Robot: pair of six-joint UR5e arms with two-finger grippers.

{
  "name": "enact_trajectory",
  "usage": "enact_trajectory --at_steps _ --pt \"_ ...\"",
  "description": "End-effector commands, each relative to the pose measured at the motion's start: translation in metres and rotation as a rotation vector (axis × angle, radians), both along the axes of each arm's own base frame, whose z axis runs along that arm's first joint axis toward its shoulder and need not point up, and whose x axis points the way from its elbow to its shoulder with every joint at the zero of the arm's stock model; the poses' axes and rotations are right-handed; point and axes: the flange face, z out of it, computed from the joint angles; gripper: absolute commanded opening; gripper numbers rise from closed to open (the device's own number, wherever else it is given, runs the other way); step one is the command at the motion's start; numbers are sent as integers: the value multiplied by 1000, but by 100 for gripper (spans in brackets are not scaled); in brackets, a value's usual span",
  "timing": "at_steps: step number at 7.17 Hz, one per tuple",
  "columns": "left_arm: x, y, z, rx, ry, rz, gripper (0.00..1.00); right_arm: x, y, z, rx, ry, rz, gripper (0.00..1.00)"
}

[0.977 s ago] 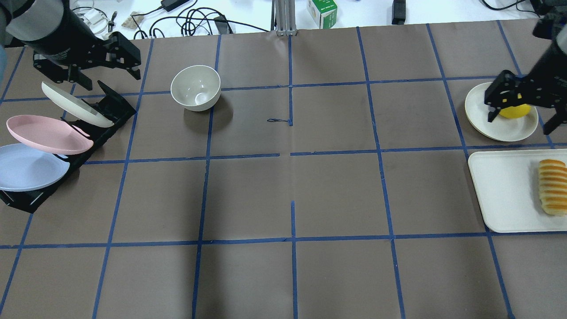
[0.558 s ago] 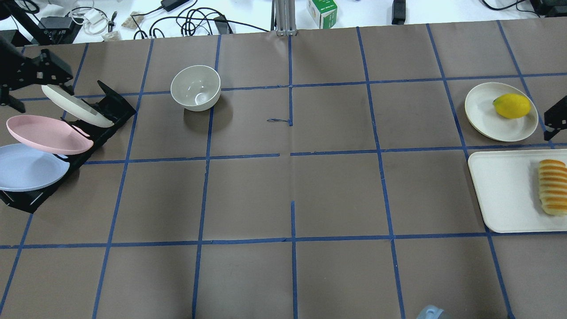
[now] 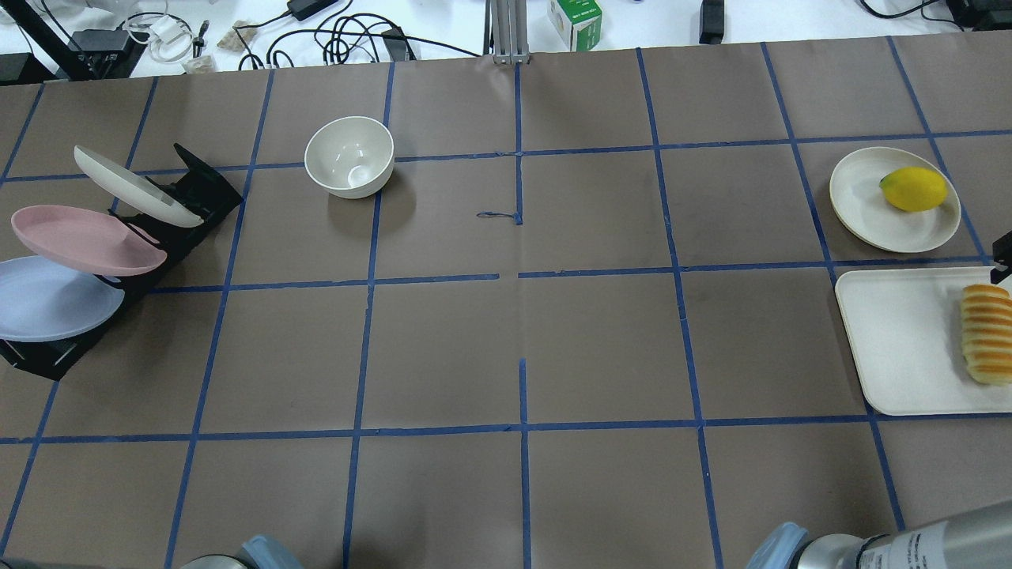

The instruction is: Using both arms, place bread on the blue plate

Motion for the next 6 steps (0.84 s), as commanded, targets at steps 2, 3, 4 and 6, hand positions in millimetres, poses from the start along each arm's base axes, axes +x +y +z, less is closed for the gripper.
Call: enact_trajectory --at_steps 2,3,4,6 --pt "54 -13 -77 11 6 47 100 -2 0 -46 49 -55 -26 100" --pt "56 -12 -80 19 5 46 100 -3 3 -50 62 -54 -23 100" --pt "59 -12 -83 36 -4 51 78 -7 6 -56 77 -54 -29 100" --pt "64 -10 -106 96 -4 50 75 -11 8 -72 119 -54 -22 89"
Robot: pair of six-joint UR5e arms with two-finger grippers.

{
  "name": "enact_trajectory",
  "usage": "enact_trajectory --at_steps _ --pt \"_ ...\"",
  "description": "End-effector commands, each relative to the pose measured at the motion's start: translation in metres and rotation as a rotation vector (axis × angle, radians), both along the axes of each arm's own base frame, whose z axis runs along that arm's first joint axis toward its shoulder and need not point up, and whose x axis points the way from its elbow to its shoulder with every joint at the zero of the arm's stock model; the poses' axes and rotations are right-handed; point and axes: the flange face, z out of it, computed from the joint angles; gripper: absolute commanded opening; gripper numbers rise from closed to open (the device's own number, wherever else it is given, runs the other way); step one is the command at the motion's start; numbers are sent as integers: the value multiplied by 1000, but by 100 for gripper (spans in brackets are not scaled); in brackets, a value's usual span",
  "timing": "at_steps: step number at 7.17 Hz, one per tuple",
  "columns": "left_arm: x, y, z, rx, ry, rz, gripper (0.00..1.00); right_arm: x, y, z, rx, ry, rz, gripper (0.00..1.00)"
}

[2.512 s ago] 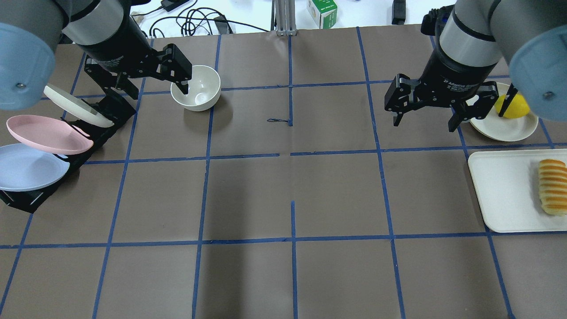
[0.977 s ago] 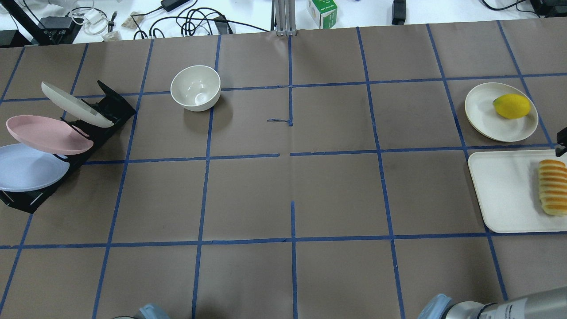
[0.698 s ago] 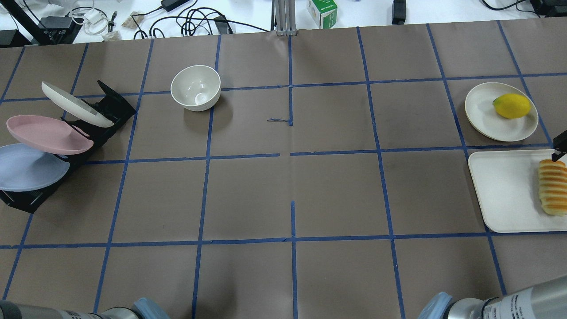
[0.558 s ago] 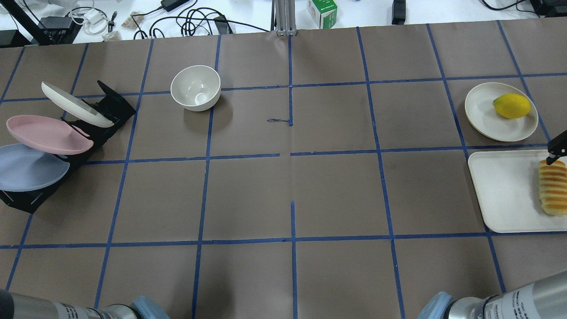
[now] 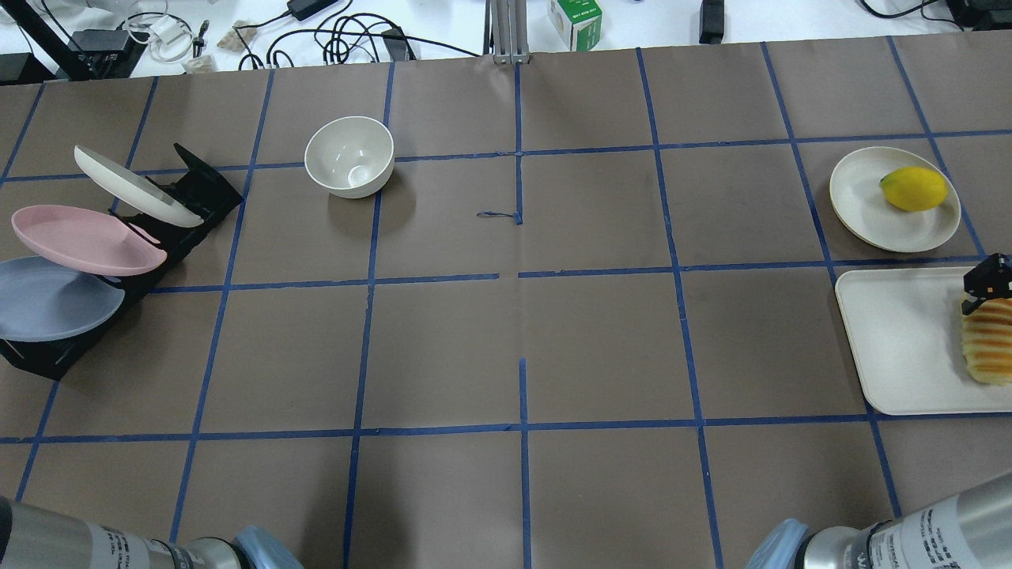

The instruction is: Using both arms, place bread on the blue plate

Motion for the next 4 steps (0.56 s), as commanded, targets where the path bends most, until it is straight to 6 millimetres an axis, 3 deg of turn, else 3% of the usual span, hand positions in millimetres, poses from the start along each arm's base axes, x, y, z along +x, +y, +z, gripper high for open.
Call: enact_trajectory --at_steps 1,2,3,4 --pt "12 4 -14 102 -62 4 66 -4 4 -11 51 14 16 54" --pt "12 3 -14 96 -58 5 48 -4 4 -16 58 7 19 47" --pt "12 2 -10 87 -59 6 38 -3 5 -16 63 -3 16 16" --pt "11 2 -7 80 -61 5 24 -3 3 -8 52 8 15 0"
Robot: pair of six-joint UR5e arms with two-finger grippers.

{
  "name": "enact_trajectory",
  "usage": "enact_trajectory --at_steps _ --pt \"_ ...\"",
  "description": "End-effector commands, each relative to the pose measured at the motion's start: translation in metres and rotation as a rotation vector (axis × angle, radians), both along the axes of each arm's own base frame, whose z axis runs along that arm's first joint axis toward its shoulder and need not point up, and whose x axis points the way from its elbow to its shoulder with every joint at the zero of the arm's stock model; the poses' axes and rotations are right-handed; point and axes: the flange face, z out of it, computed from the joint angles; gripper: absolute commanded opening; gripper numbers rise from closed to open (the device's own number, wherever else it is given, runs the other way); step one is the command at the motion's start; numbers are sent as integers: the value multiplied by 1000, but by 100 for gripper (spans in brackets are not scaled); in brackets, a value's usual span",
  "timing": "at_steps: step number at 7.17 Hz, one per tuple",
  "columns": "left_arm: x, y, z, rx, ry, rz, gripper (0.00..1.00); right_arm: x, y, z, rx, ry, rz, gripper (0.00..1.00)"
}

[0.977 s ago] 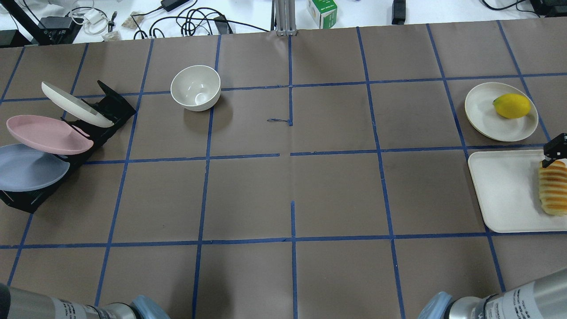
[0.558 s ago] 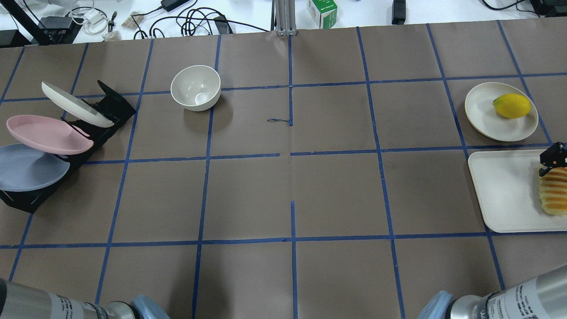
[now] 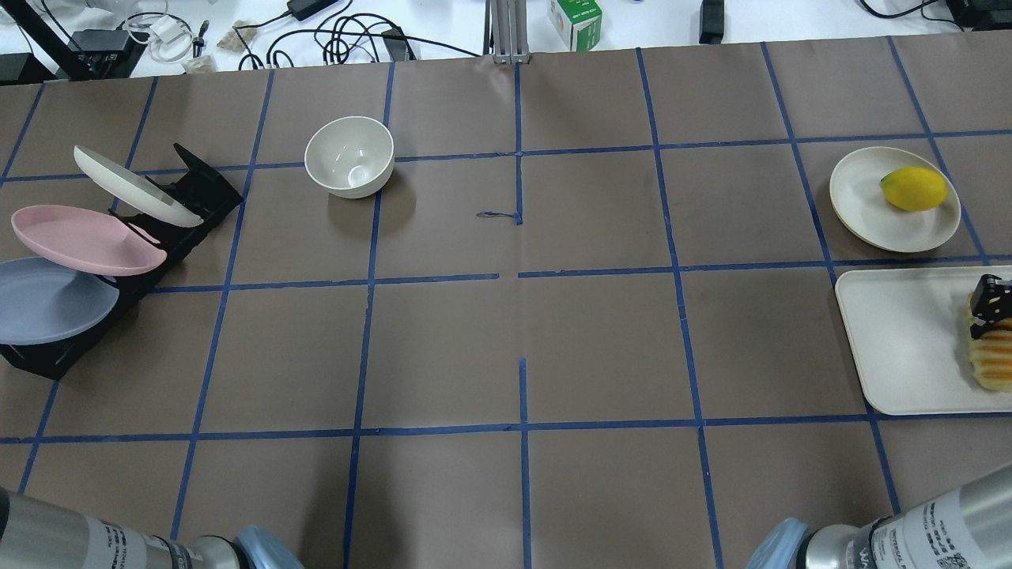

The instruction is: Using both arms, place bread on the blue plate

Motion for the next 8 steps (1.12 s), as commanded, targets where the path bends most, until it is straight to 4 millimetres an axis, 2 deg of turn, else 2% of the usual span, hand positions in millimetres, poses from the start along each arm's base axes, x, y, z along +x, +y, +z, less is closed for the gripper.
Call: enact_trajectory --at_steps 1,2,3,4,5,7,8 --pt "-2 -1 7 -20 2 -3 14 5 -3 19 -24 11 7 0" --pt "-3 -1 9 -28 6 -9 8 16 -3 42 -30 9 23 0" --pt "-4 0 12 -26 12 -13 0 48 -13 77 -41 19 78 0" --pt "-3 1 13 -26 10 -15 0 78 -24 111 -59 34 134 0" --pt "-5 0 21 -30 -3 -23 0 105 -34 133 -59 31 188 0" --pt "2 -3 54 -31 -18 -35 0 169 -65 196 -114 13 304 0" --pt "3 -1 73 -12 2 -35 0 204 -74 209 -133 -64 327 0"
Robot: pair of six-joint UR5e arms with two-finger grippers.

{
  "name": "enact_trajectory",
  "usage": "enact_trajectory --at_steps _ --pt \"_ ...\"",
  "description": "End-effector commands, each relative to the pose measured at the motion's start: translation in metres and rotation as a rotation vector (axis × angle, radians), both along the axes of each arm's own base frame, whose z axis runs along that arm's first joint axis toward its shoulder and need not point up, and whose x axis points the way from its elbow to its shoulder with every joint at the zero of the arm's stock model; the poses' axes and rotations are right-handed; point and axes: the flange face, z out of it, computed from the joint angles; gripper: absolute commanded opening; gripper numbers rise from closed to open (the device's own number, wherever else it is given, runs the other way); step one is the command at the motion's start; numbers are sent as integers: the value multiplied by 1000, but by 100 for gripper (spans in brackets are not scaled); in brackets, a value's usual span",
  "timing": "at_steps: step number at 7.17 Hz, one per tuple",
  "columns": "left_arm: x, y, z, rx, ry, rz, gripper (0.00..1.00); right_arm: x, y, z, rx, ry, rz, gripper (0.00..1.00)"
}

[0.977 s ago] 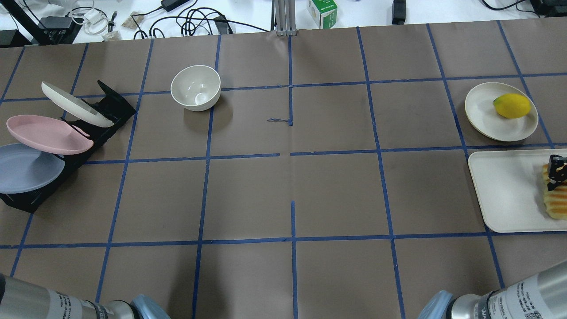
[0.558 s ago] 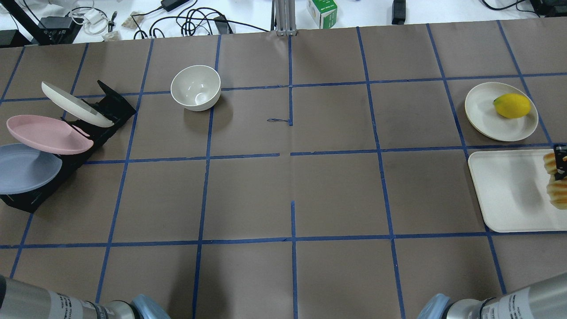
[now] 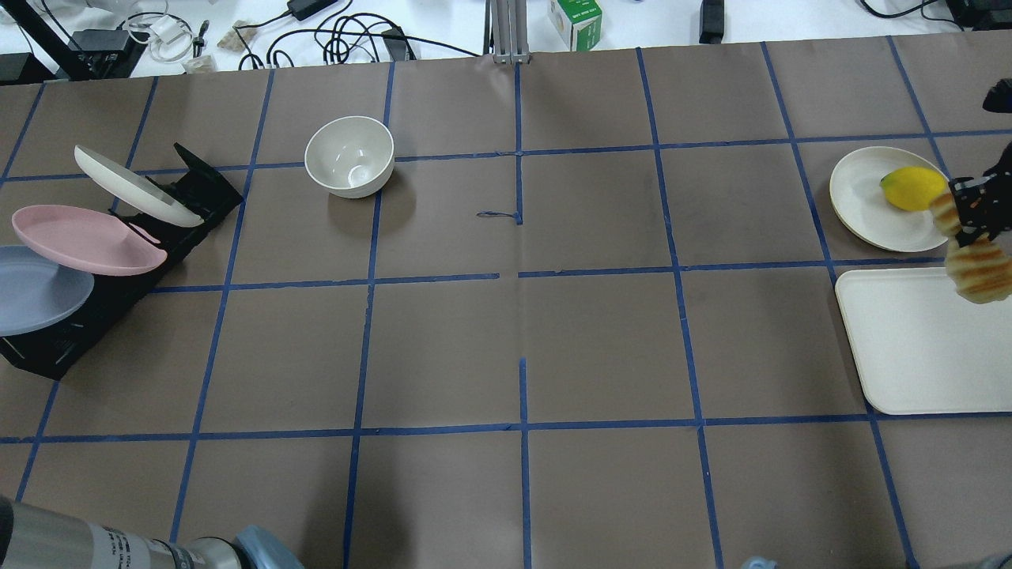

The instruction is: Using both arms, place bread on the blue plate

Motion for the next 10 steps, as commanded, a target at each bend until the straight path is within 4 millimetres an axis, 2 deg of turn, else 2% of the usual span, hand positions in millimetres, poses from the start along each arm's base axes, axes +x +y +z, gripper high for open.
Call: enact_trajectory --at_steps 1,3,4,5,6,7,8,9,10 --pt "-5 10 36 52 57 -1 0 58 -12 41 -30 -86 61 0" --pt "-49 40 44 191 266 27 0 100 -10 52 -12 -94 112 0" --pt "-67 49 40 219 370 57 0 119 -10 54 -9 -89 98 0" --pt "-95 55 33 245 522 90 0 151 -6 63 -21 -80 116 0" --pt "-123 55 27 233 626 200 0 189 -2 70 -31 -60 65 0" --pt "-169 45 26 225 669 217 0 227 1 71 -34 -55 70 0" --pt "-227 27 15 253 674 181 0 256 5 72 -34 -46 54 0" --pt "-279 4 6 229 639 158 0 265 6 71 -38 -39 46 0" --pt "-342 -14 -2 218 556 133 0 270 7 70 -35 -42 53 0"
